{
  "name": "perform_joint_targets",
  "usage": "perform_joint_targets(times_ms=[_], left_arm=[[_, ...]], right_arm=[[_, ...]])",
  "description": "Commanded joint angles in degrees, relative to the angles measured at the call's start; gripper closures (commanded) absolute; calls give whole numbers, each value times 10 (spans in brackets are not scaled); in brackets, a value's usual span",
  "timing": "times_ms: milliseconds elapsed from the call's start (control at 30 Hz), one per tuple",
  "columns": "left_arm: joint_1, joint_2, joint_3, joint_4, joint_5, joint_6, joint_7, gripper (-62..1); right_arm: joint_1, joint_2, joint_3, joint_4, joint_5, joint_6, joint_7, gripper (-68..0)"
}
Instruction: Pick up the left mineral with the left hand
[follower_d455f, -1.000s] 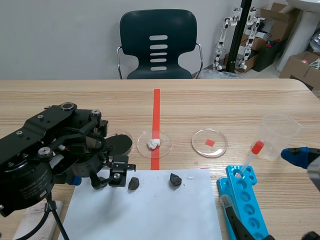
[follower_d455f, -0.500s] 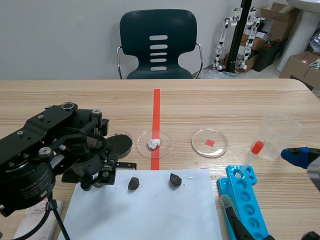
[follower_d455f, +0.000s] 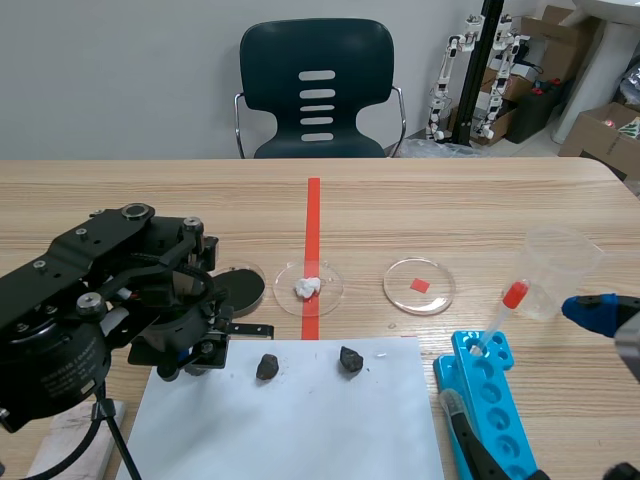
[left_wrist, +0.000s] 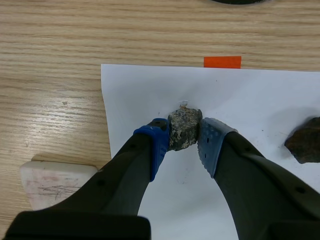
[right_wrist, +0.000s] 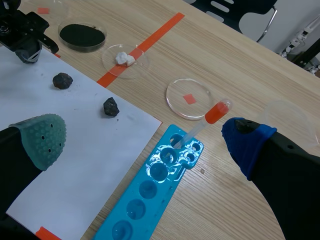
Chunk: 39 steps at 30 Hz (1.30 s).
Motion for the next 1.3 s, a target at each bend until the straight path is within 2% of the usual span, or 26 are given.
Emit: perform_joint_targets(times_ms=[0,133,400,600,767,867,967,1133,1267], left_arm=[[-4,0,-3,9,0,0,-5,-130],[-3,-1,-3,10,0,0,-17,-130],[37,-20,-5,56,0,0,-131,-130],[78,-59,-5,131,0,-2,-198,-130],[120,-104,-5,209,-28,-11,-266,-130],[150,-132,-5,255,-46,-42,-320,-130],[183,-162,-5,297,-60,-103,-390,-130],[239,-206,-12,354,-59,-188,-505,-130],[293,-231,-39,402,-35,-275,-576,-130]], right_arm=[[4,4,2,7,5,-2,9,-679],[4,4,2,7,5,-2,9,-679],[4,4,2,7,5,-2,9,-679],[4,4,2,7,5,-2,9,-679],[4,4,2,7,5,-2,9,-679],[4,4,2,7,5,-2,9,-679],[4,4,2,7,5,-2,9,-679],[4,4,2,7,5,-2,9,-679],[4,4,2,7,5,-2,9,-679]])
